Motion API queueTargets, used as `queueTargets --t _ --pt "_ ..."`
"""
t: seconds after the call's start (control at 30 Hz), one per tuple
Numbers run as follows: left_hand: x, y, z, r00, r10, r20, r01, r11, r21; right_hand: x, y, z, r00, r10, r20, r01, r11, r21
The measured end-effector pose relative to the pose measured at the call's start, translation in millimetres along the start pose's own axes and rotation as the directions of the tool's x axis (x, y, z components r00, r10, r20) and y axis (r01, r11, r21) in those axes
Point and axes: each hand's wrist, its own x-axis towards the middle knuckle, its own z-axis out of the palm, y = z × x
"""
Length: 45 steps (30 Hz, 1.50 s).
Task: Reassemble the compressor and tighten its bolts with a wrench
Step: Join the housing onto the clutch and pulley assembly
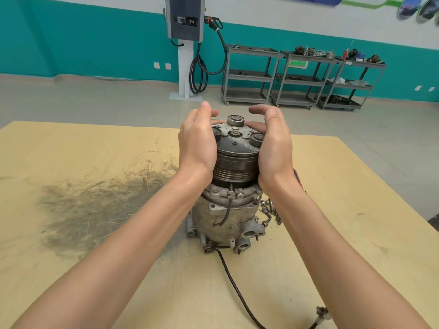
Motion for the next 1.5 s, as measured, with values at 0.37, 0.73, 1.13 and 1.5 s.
queueTargets --t 0.37,0.73,1.13,1.5 --pt "0.2 2.2 -1.4 1.0 -0.005 -0.001 0.005 1.0 0.015 -4.5 -1.3 2.1 0.999 0.003 -0.047 -0.004 1.0 -0.019" --pt "10.7 3.3 -4.5 0.984 -0.037 0.172 0.037 0.999 0.006 -16.5 -0.7 8.1 0.976 -0.071 -0.206 0.049 0.993 -0.107" --pt "16.6 3.3 -5.9 0.972 -0.06 0.228 0.056 0.998 0.024 -15.7 7.5 6.9 0.978 -0.097 -0.187 0.082 0.993 -0.087" --pt "-8.2 8.5 5.9 0.994 0.097 0.041 -0.098 0.994 0.041 -7.8 12.5 -8.0 0.992 -0.111 -0.059 0.114 0.993 0.043"
